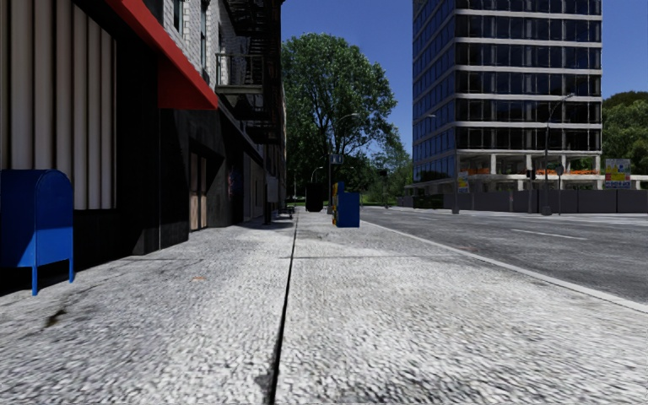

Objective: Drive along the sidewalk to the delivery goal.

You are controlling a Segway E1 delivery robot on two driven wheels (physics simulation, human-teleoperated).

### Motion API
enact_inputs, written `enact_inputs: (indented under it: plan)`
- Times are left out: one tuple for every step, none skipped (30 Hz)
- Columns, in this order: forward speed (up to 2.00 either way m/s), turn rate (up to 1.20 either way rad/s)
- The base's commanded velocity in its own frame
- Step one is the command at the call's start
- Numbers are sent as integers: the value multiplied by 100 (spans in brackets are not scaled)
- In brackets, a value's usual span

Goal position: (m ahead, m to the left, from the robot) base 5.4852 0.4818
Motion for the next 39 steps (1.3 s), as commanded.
enact_inputs:
  plan:
    - [200,0]
    - [200,0]
    - [200,0]
    - [200,0]
    - [200,0]
    - [200,0]
    - [200,0]
    - [200,0]
    - [200,0]
    - [200,0]
    - [200,0]
    - [200,0]
    - [200,0]
    - [200,0]
    - [200,0]
    - [200,0]
    - [200,0]
    - [200,0]
    - [200,0]
    - [200,0]
    - [200,0]
    - [200,0]
    - [200,0]
    - [200,0]
    - [200,0]
    - [200,0]
    - [200,0]
    - [200,0]
    - [200,0]
    - [200,0]
    - [200,0]
    - [200,12]
    - [200,12]
    - [200,18]
    - [200,21]
    - [200,27]
    - [200,29]
    - [200,29]
    - [200,29]
